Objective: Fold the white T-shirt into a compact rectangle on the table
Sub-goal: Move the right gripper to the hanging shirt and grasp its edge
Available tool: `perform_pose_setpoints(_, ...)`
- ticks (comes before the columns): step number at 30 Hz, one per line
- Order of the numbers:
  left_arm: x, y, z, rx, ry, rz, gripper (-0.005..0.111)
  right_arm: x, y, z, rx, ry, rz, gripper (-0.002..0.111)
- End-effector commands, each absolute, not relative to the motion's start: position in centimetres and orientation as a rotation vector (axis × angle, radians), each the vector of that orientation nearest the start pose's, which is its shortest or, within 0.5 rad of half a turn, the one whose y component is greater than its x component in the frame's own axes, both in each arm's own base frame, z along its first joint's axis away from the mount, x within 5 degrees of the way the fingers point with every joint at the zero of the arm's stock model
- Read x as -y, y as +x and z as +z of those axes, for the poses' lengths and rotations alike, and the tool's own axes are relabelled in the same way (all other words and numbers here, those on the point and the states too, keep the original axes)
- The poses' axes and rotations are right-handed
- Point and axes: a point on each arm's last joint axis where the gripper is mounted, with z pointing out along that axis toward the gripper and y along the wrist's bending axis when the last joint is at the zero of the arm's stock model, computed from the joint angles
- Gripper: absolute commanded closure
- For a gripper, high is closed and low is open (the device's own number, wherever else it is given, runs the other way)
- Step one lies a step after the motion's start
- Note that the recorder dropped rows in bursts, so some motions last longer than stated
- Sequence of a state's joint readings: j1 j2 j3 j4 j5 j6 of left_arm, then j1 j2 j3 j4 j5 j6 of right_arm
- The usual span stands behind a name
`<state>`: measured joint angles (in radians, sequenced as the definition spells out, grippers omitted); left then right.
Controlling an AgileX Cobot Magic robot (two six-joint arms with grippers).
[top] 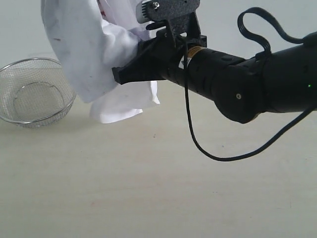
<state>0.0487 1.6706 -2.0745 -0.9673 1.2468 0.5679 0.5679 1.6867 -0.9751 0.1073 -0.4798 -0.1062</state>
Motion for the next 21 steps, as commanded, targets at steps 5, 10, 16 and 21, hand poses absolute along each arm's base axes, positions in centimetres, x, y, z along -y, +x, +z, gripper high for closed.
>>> perform_pose_setpoints(5,5.5,32.5,51.6,-1.862,0.592,-0.799,0.102,-19.7,31.5,26.5,-1.653,-0.605,0.262,0.108)
perform_pose_setpoints(10,5.1,32.4,51.3,-1.908,0.584,-0.711,0.102,-19.6,31.3,26.6,-1.642,-0.702,0.187,0.108)
perform_pose_setpoints(16,5.1,32.4,51.4,-1.902,0.582,-0.726,0.102,-19.6,31.1,25.9,-1.713,-0.726,0.193,0.084)
perform_pose_setpoints(21,5.2,32.3,51.5,-1.895,0.581,-0.741,0.102,-19.5,30.9,25.1,-1.798,-0.765,0.192,0.016)
